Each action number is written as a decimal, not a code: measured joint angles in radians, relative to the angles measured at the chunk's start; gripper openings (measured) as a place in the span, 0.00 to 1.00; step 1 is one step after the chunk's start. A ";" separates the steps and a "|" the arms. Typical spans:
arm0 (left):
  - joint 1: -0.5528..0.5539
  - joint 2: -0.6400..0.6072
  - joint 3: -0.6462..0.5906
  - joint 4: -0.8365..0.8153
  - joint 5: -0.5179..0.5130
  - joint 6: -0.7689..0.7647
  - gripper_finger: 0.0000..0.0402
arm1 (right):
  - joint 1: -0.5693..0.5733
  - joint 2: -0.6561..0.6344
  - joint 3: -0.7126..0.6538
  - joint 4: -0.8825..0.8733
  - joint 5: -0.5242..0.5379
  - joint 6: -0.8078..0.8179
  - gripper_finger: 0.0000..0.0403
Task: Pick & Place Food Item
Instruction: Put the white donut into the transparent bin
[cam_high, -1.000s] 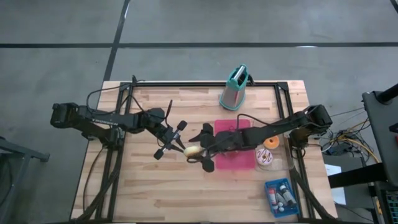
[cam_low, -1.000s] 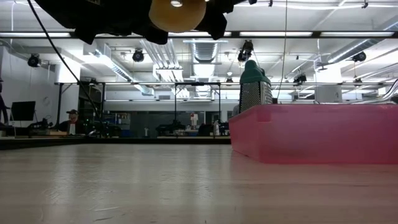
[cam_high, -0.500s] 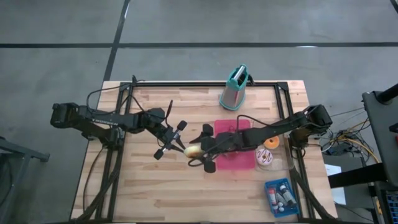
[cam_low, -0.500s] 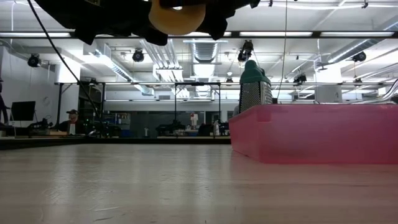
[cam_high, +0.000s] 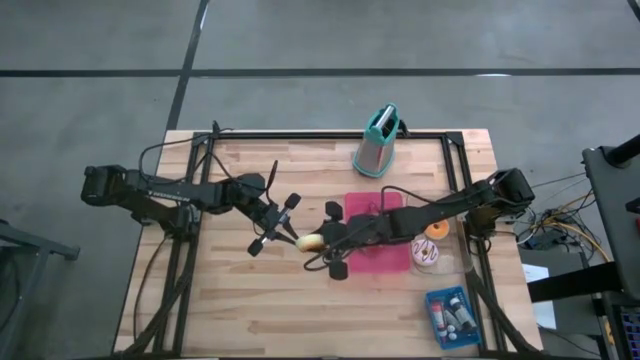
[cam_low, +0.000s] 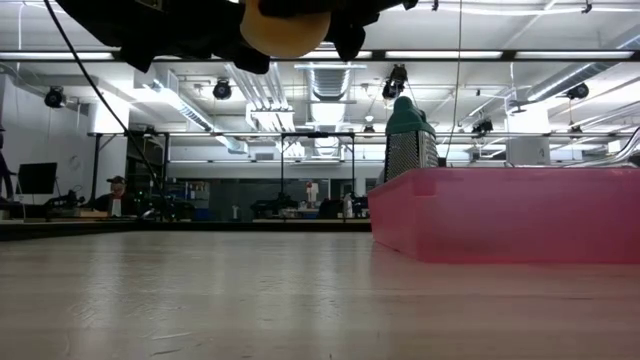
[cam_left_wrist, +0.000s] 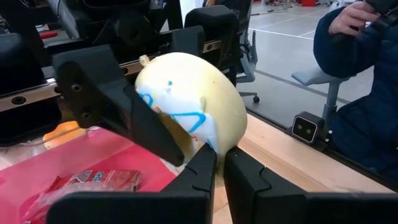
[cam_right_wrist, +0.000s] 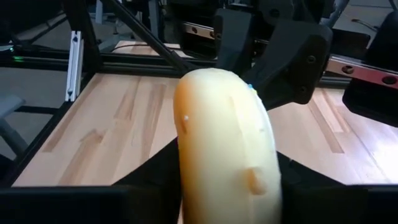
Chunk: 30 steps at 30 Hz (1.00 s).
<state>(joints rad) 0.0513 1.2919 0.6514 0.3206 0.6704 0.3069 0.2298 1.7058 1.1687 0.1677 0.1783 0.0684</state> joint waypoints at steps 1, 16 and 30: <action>0.000 0.000 0.000 0.000 0.000 0.000 0.06 | 0.000 0.000 0.000 0.000 0.000 -0.001 0.32; 0.000 0.000 0.000 0.000 0.001 0.000 0.06 | 0.000 0.000 0.000 -0.001 0.000 0.002 0.15; -0.001 0.000 0.001 0.000 -0.039 0.008 0.06 | -0.001 -0.001 0.000 -0.004 0.003 0.002 0.22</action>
<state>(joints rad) 0.0506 1.2919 0.6525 0.3206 0.6316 0.3151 0.2291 1.7046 1.1683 0.1641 0.1818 0.0708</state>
